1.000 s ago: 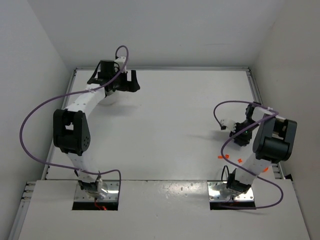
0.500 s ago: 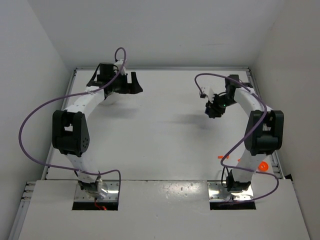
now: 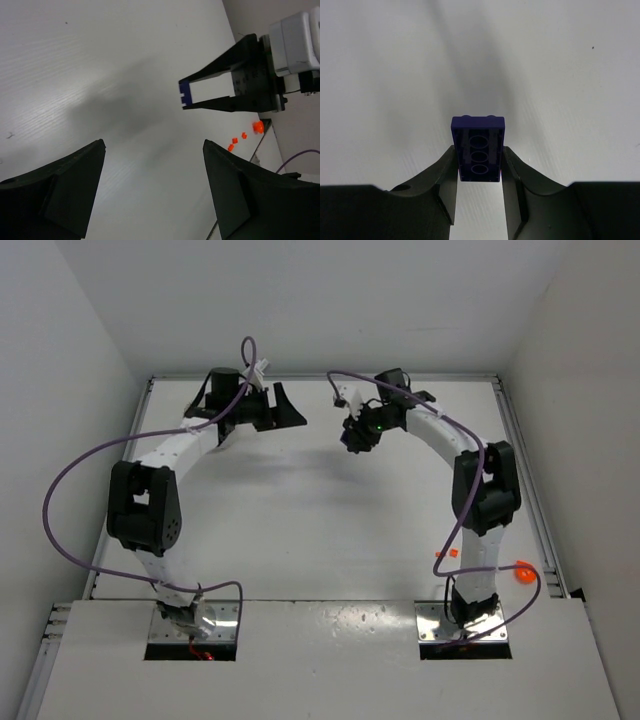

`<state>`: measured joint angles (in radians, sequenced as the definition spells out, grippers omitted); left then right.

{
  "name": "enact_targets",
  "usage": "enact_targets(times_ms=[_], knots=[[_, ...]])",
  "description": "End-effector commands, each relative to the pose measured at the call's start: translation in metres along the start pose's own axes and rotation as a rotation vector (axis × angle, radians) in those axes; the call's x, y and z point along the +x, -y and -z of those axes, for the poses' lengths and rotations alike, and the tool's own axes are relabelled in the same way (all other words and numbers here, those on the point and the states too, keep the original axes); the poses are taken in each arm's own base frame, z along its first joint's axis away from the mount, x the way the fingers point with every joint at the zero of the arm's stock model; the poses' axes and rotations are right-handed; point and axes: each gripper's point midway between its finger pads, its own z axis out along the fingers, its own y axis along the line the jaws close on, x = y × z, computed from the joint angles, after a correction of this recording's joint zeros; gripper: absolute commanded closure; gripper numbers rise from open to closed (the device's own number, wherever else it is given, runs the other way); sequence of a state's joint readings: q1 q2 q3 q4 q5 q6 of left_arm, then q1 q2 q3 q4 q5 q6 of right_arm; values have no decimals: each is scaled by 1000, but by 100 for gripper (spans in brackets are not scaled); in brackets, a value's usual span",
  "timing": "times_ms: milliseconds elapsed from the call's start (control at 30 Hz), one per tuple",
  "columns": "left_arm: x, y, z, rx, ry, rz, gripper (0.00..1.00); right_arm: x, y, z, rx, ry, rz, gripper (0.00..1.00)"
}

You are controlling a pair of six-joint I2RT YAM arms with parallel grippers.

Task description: Sort the legos into containers by color

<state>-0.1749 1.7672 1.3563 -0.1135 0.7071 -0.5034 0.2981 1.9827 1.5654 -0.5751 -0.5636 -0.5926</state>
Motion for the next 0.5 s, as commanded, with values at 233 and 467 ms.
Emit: enact_targets(times_ms=[233,467], knots=[[17,36,-29,91,-55,-3,17,-76,-1,-21,91,110,-30,100],[16,28,-34,57,-55,10,18,-101,-20,-19,72,153,0,100]])
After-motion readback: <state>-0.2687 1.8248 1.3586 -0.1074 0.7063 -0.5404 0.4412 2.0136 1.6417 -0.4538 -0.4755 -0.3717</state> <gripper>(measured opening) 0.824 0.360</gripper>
